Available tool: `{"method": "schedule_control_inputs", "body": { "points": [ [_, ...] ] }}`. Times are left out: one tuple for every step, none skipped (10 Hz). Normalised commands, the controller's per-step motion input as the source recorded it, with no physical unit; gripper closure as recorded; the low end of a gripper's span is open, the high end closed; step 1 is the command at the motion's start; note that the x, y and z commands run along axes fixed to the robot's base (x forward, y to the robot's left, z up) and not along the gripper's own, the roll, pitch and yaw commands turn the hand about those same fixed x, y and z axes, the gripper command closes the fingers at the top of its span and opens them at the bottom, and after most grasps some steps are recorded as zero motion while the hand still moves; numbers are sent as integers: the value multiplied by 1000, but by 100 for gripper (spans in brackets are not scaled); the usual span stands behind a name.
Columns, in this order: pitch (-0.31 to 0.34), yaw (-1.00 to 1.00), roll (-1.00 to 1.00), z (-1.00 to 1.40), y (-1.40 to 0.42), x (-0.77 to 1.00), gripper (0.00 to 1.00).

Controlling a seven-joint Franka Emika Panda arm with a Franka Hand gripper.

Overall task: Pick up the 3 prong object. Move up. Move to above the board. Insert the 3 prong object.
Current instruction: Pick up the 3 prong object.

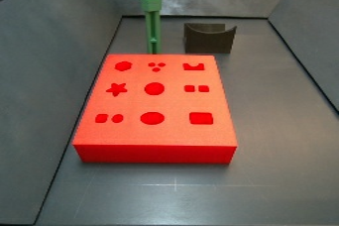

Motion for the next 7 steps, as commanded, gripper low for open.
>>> {"method": "schedule_control_inputs", "body": {
  "points": [
    [-33,951,0,-63,-223,-123,0],
    [-93,894,0,0,-309,-206,0],
    [-120,809,0,0,-391,-226,0],
    [-91,717,-13,0,-437,-189,0],
    [-33,591,-71,0,-489,-134,0],
    [0,529,-50,-166,-557,-49,0],
    [29,597,-10,-474,-489,0,0]
  ]
}}
